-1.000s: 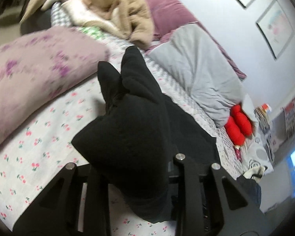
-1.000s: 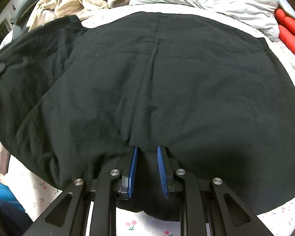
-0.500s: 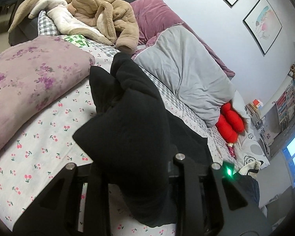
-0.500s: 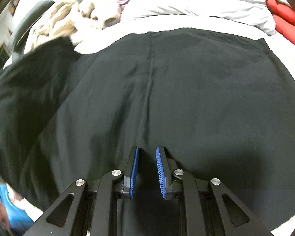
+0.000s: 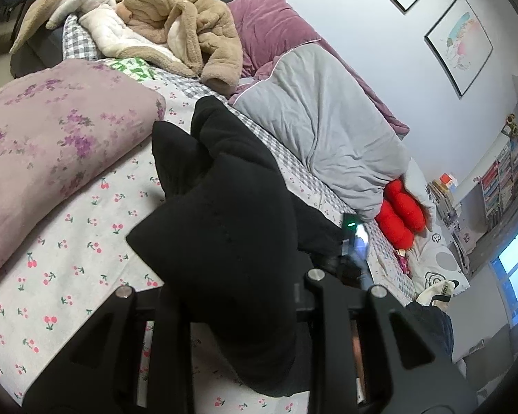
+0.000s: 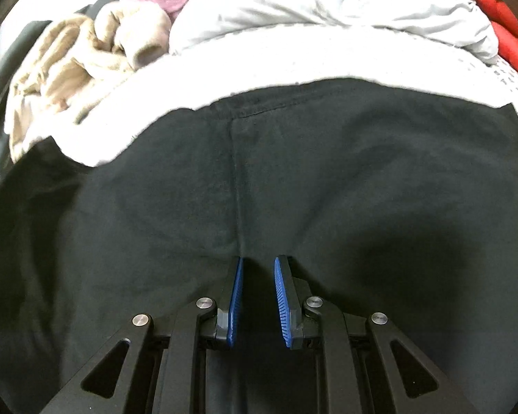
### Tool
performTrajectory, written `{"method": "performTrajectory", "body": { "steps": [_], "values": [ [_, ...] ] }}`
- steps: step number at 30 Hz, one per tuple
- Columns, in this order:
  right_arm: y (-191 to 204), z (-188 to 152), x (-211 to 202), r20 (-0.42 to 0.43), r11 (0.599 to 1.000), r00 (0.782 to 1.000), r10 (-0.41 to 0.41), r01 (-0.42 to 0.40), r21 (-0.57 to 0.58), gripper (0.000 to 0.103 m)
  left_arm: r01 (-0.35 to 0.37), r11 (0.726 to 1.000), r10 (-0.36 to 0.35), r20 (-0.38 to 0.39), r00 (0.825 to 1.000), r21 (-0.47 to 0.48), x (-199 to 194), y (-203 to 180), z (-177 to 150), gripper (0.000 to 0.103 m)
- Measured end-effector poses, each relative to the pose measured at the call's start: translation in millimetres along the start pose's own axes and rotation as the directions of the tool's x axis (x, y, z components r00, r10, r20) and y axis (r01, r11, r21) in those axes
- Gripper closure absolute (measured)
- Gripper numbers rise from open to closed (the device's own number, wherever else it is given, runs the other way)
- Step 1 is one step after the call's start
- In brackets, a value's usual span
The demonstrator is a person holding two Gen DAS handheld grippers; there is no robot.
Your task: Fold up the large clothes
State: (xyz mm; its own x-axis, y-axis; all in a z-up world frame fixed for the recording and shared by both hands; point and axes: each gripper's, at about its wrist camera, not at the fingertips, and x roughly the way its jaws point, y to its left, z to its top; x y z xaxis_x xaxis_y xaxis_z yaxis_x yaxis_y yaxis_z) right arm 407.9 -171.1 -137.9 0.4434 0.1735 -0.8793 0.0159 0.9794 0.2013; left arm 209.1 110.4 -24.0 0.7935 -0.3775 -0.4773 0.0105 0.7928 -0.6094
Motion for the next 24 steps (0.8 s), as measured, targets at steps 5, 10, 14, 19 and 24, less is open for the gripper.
{"method": "performTrajectory", "body": {
  "steps": [5, 10, 14, 19, 24],
  "values": [
    [-4.4, -5.4, -6.5, 0.037, 0.999, 0.999, 0.018, -0.02, 0.03, 0.085, -0.002, 1.0, 0.002, -0.001, 1.0, 0.007, 2.2, -0.9, 0.3, 0.074],
    [-16.8, -32.1, -50.8, 0.052, 0.991, 0.993, 0.111, -0.114, 0.063, 0.083, -0.007, 1.0, 0.007, -0.008, 1.0, -0.004, 2.5, 2.5, 1.4, 0.074],
    [-6.3, -63.4, -78.9, -0.018, 0.994, 0.994, 0.111, -0.112, -0.015, 0.083, -0.025, 1.0, 0.025, -0.011, 1.0, 0.004, 1.9, -0.1, -0.1, 0.074],
    [11.4, -108.6, -96.5, -0.112, 0.993, 0.99, 0.091, -0.098, -0.065, 0.083, -0.042, 0.999, 0.041, -0.019, 0.999, -0.007, 3.5, 2.4, -0.1, 0.074],
    [30.7, -134.4, -92.7, -0.098, 0.991, 0.995, 0.0, -0.013, -0.135, 0.082, -0.05, 0.999, 0.05, -0.027, 0.998, -0.014, 3.9, 1.2, -1.4, 0.074]
  ]
}}
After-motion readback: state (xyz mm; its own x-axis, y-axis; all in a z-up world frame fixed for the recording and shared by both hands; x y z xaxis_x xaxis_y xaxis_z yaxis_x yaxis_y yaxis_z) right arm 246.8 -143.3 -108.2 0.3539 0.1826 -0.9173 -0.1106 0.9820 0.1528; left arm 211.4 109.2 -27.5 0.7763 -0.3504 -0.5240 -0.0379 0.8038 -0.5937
